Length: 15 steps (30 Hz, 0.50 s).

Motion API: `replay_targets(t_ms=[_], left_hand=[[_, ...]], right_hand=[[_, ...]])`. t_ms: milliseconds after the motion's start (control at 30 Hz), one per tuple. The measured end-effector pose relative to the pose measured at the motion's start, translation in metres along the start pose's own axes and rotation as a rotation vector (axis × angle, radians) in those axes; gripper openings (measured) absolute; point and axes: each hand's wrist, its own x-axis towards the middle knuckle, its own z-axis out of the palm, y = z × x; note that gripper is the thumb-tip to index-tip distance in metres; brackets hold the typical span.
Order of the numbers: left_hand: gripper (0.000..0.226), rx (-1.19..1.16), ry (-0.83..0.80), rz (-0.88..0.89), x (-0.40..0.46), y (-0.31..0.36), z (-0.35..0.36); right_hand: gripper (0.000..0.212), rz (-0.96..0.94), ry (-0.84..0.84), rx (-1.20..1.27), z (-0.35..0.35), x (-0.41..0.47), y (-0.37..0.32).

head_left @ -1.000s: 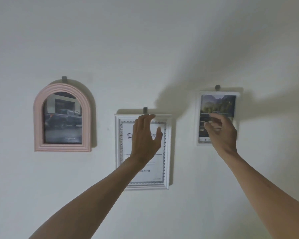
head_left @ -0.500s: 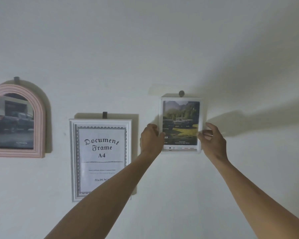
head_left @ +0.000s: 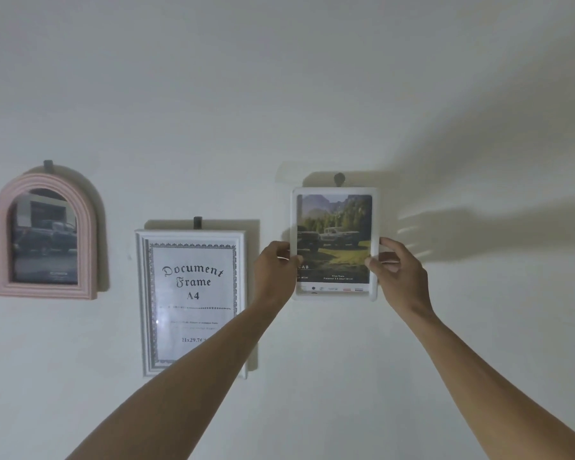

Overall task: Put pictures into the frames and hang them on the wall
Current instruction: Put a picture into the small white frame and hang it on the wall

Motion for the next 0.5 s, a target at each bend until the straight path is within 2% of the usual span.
replay_targets(t_ms=[267,500], left_hand=[[0.020,0.024,-0.079,-0.105,-0.064,-0.039,-0.044],[0.023,0.089,-0.162,-0.286,-0.131,-0.105,-0.125]], right_hand=[[0.036,0.116,-0.047,-0.015,0.016,-0.071,0.008],[0.034,0.311,-0.132,-0.005,0.075,-0.177,0.007]])
